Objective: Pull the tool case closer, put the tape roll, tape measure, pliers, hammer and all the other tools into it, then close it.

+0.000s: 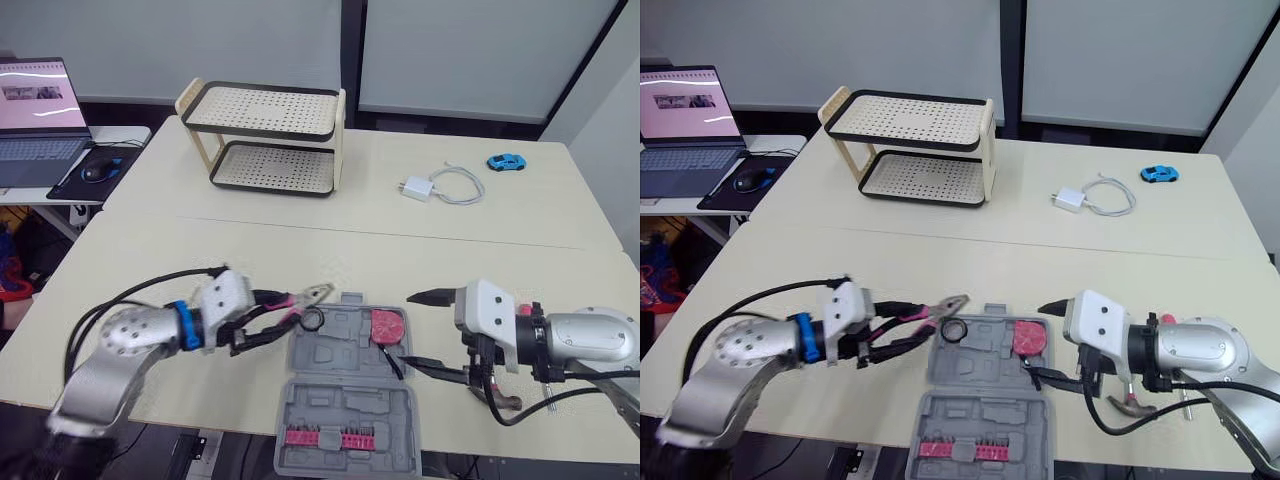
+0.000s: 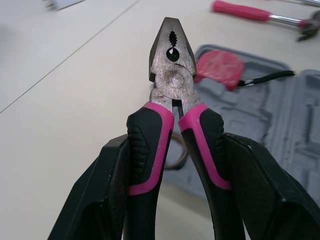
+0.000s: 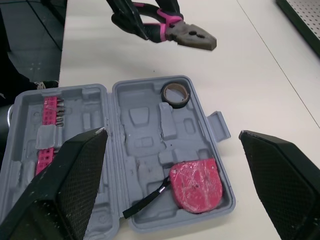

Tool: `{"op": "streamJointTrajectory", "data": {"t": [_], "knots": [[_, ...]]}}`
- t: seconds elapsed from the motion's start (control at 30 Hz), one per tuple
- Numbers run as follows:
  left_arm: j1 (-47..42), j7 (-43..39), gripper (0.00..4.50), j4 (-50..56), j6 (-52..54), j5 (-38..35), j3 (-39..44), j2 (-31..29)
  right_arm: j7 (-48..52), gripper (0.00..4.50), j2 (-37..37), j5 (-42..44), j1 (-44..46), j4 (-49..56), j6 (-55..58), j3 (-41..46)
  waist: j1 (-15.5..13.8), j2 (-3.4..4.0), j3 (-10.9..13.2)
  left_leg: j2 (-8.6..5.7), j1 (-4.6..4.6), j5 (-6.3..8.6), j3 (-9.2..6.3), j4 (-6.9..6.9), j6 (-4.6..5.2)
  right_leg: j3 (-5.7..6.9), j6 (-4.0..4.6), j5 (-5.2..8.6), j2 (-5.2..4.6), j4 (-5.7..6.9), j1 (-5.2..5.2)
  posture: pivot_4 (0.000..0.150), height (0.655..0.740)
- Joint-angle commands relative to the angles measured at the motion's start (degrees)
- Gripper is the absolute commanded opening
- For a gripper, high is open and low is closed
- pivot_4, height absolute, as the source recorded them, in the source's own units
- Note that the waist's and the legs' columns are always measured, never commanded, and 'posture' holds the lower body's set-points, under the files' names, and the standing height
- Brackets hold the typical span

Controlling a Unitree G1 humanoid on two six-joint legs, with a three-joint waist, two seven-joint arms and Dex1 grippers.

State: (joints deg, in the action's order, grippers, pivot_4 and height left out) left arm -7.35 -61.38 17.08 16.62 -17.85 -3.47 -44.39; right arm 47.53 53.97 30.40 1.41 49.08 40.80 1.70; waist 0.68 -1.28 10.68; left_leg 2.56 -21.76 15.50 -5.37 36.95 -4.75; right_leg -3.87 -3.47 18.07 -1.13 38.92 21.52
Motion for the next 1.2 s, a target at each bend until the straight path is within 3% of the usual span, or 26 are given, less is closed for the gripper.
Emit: {"op": "streamJointTrajectory", "data": {"t": [0.03, 0.27, 0.4, 0.67, 0.97, 1.07, 1.2], "knots": [[-6.6, -5.15, 2.47, -1.71, -1.89, 3.18, -7.47, 0.48, -1.01, 4.5, 1.51, 0.16, -3.39, 4.74, 0.65, 3.98, -0.02, 0.02, -0.01, 0.0, 0.0, 0.0, -0.03, 0.02, 0.01, 0.03, 0.01, 0.0, 0.02, 0.04, 0.0, 0.15, 0.735], [-13.56, -9.16, 2.46, -3.17, 0.4, 6.14, -15.67, 1.79, -6.55, 4.5, 1.24, -2.04, -1.42, 7.49, 5.28, -2.25, 1.41, 0.03, -0.01, 0.03, 0.08, -0.01, -0.05, 0.04, 0.03, -0.02, 0.01, 0.0, 0.09, 0.11, -0.05, 0.15, 0.735], [-15.96, -10.36, 2.46, -3.9, 1.57, 7.72, -18.36, 2.36, -9.68, 4.5, 0.68, -6.85, 7.7, 5.38, 12.11, -15.32, 1.37, 0.04, 0.0, 0.03, 0.05, -0.02, -0.07, 0.05, 0.04, -0.04, 0.02, -0.01, 0.1, 0.1, -0.01, 0.15, 0.735], [-18.05, -10.62, 2.46, -4.79, 4.34, 9.6, -20.36, 3.6, -12.71, 4.5, -8.36, -14.25, 22.86, -1.28, 18.45, -34.72, 1.17, 0.05, 0.02, 0.01, -0.23, -0.03, -0.14, 0.04, 0.06, 0.01, 0.04, -0.01, 0.1, 0.1, 0.27, 0.15, 0.735], [-16.33, -10.87, 2.46, -3.46, 4.0, 9.58, -19.68, 2.52, -11.69, 4.5, -11.32, -20.26, 26.39, -6.73, 14.01, -41.06, 1.17, 0.06, 0.02, 0.01, -0.34, -0.03, -0.15, 0.05, 0.07, 0.06, 0.05, -0.01, 0.07, 0.16, 0.39, 0.15, 0.735], [-14.62, -11.08, 2.46, -3.04, 2.58, 9.21, -18.76, 1.43, -11.25, 3.84, -11.93, -21.95, 26.26, -8.04, 12.61, -42.02, 1.18, 0.07, 0.02, 0.01, -0.31, -0.03, -0.17, 0.07, 0.06, 0.06, 0.06, -0.01, 0.08, 0.21, 0.38, 0.15, 0.735], [-13.45, -11.11, 2.46, -2.87, 1.4, 8.79, -18.15, 0.76, -10.24, 2.59, -11.81, -24.45, 26.2, -9.39, 10.63, -43.05, 1.17, 0.07, 0.02, 0.02, -0.31, -0.03, -0.18, 0.08, 0.06, 0.08, 0.06, -0.01, 0.08, 0.23, 0.39, 0.15, 0.735]]}}
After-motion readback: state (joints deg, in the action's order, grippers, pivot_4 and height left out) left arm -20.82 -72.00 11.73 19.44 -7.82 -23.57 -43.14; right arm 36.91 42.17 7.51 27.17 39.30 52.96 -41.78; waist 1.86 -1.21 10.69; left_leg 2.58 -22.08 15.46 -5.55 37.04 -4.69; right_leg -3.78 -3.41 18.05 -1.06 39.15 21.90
